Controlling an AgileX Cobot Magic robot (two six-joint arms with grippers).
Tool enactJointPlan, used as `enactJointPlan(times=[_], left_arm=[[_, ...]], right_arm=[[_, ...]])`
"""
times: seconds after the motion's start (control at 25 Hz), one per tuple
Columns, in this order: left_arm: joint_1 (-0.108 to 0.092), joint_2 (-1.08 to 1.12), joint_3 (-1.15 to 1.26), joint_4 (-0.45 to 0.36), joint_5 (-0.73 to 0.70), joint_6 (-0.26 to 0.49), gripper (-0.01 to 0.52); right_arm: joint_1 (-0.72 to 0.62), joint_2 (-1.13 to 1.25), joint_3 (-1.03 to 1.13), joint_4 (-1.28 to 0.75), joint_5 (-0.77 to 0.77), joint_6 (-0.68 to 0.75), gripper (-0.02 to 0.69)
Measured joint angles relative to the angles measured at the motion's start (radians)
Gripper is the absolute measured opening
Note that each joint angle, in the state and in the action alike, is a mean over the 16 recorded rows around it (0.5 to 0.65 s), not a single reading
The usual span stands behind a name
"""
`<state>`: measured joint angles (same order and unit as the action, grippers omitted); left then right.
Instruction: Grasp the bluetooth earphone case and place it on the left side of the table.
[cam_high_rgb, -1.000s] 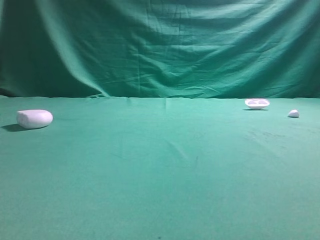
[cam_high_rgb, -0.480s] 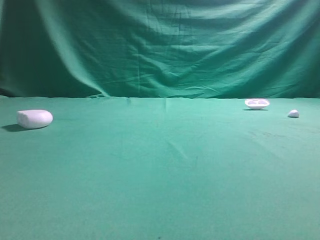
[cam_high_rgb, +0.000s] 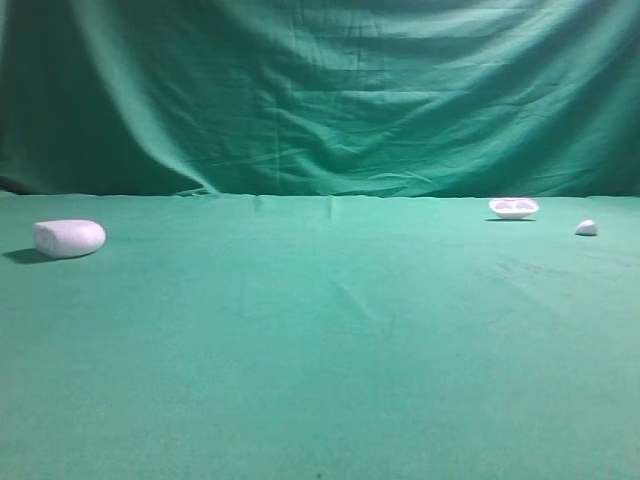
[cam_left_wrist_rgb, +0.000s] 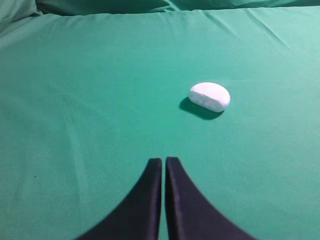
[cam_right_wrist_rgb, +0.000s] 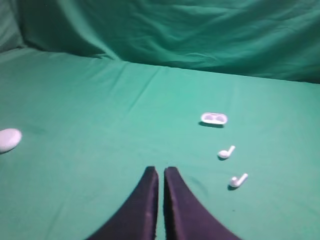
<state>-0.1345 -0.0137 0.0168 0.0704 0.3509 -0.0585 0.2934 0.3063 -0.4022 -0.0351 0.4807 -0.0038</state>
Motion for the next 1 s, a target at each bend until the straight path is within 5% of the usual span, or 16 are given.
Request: enactJointPlan(times=[0.4,1.0], left_arm=[[0.0,0.0,0.0,0.0,0.0,0.0,0.0],[0.0,0.0,0.0,0.0,0.0,0.0,0.0]], right_arm=[[-0.19,-0.247,0.331,0.04,-0.121,0.005,0.0],[-0.206,-0.318,0.427,0.045,-0.11,0.01,0.0]])
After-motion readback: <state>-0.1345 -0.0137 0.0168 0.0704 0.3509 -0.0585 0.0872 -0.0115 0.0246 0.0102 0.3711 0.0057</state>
